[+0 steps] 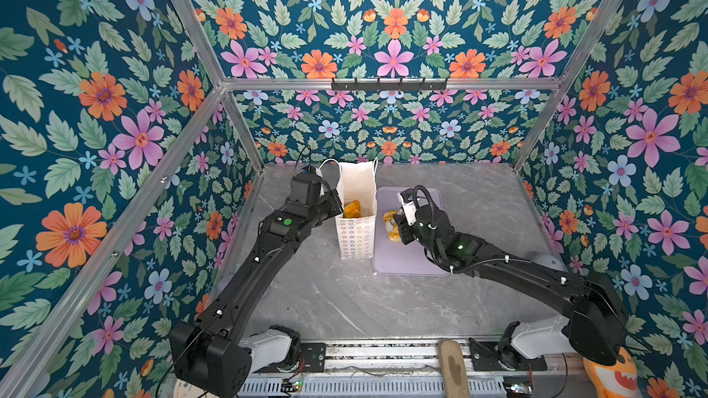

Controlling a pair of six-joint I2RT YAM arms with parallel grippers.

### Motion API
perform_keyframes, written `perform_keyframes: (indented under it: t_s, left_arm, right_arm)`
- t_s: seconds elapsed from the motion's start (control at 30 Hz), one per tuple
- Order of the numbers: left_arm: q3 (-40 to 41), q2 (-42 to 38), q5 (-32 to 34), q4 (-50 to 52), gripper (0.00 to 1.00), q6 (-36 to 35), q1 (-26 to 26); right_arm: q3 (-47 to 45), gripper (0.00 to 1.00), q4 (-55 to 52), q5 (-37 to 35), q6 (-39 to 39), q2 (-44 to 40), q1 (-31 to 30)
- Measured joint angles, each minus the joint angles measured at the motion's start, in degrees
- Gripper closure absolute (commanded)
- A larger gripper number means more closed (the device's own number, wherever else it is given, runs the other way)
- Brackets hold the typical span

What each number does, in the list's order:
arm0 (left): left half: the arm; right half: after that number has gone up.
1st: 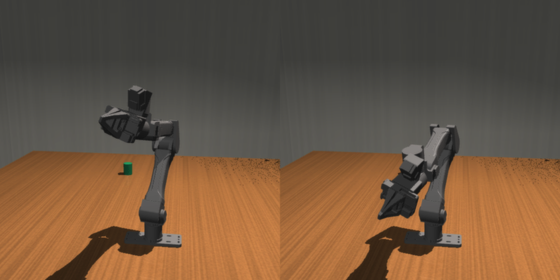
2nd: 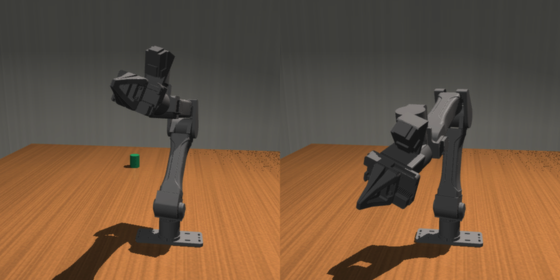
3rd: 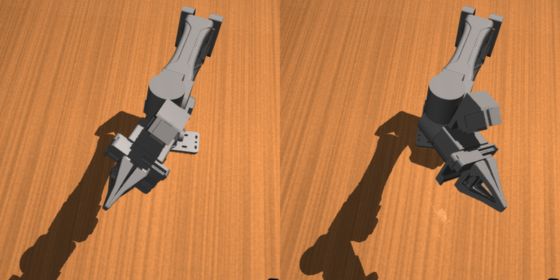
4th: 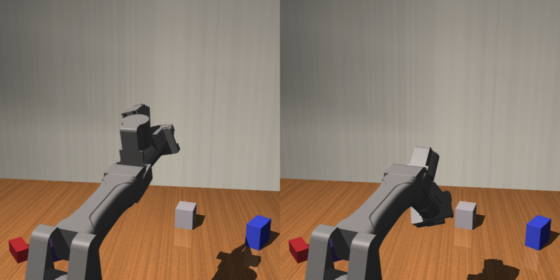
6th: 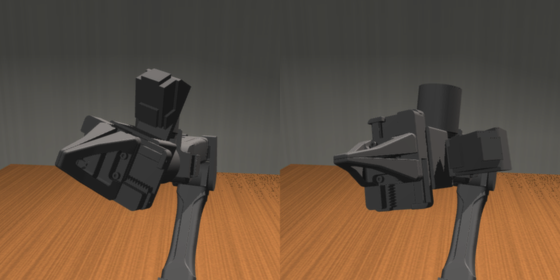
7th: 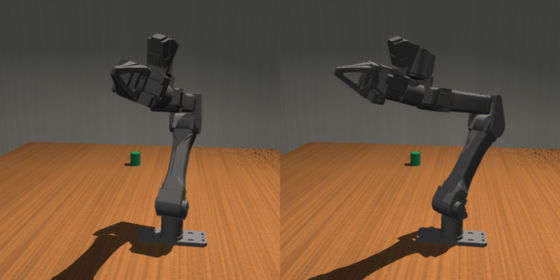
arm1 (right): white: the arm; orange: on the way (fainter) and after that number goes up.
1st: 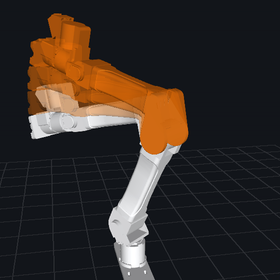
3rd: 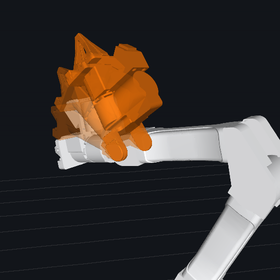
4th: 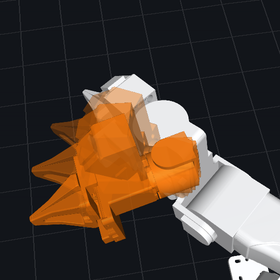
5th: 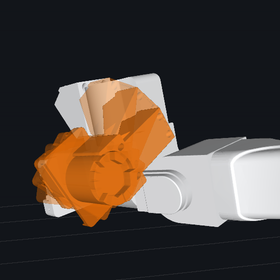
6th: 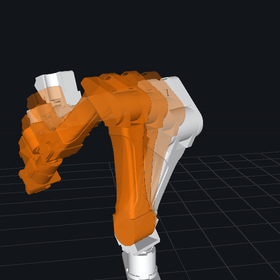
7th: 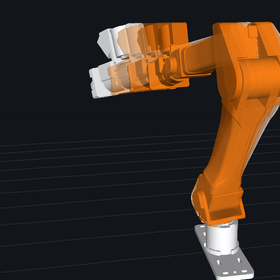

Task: Pack bread into a paper bag
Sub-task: Pick up the bread from the tray, then place the bread in the paper bag.

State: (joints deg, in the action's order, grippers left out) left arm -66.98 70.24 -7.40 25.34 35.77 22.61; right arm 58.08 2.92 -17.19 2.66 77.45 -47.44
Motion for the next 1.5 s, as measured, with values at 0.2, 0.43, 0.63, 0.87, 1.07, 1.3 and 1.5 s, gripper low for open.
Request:
perform_keyframes:
  t_s: [0.2,0.43,0.63,0.87,1.07,1.3,1.5]
  left_arm:
    - [0.0,0.3,-0.2,0.0,0.95,0.0,0.0]
    - [0.0,0.4,-0.3,0.0,0.95,-0.1,0.0]
    - [-0.8,0.6,-0.3,0.0,0.95,-0.1,0.0]
    - [-1.7,0.9,-0.5,0.4,0.95,-0.1,0.2]
    - [-1.9,1.2,-0.5,0.4,0.95,-0.1,0.2]
    - [-1.9,1.1,-0.3,0.5,0.95,-0.1,0.2]
    - [-1.8,1.1,-0.1,0.4,0.95,-0.1,0.2]
  right_arm:
    - [6.8,0.61,-3.3,-0.3,-5.5,-5.8,0.0]
    - [16.3,0.61,-6.1,1.4,-11.7,-7.9,0.0]
    - [22.2,0.62,-6.6,4.0,-13.7,-6.8,-0.1]
    - [29.6,0.62,-6.6,8.0,-14.8,-3.1,-3.3]
    - [33.9,0.62,-6.2,11.3,-14.8,0.1,-5.5]
    - [36.7,0.64,-4.1,12.5,-14.6,3.1,-6.5]
    - [34.4,0.65,-0.1,9.8,-13.8,6.0,-7.0]
